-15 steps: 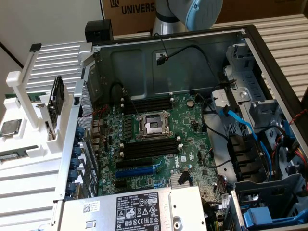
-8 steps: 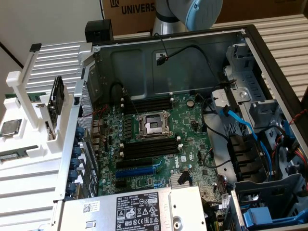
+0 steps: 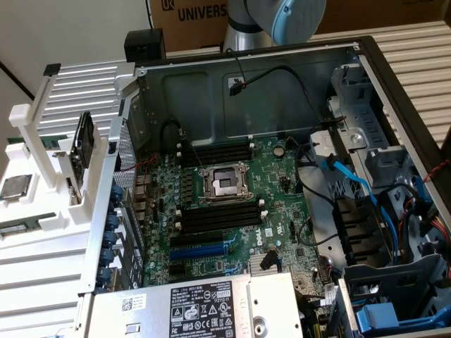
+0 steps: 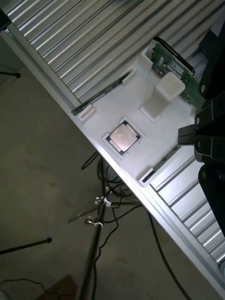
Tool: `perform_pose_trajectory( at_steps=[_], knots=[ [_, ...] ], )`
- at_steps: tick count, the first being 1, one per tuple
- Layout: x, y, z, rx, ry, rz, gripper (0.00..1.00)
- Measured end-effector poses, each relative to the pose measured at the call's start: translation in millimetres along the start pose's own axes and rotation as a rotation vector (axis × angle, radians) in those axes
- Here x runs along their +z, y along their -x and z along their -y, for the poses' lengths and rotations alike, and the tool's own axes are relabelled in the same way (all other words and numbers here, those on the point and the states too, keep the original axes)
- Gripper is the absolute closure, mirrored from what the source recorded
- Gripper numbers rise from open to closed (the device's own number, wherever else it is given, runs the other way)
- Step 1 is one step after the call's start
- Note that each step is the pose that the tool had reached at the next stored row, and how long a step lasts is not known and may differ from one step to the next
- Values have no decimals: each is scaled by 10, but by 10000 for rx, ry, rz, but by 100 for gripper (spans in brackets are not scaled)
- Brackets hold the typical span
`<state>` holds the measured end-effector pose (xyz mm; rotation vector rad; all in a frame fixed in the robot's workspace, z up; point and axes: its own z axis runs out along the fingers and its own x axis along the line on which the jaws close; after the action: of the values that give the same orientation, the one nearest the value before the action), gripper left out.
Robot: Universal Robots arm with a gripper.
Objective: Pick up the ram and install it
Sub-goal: 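Pick up the ram and move it above insertion slot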
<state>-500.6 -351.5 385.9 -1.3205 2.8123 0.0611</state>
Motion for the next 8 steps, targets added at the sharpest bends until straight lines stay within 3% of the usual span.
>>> perform_pose_trajectory(
  at_steps=[3,4,8],
  knots=[
    [2,0,0,-556,25,-11,90],
    [4,0,0,-1101,50,-22,90],
    [7,0,1,-1824,84,-36,90]
  ],
)
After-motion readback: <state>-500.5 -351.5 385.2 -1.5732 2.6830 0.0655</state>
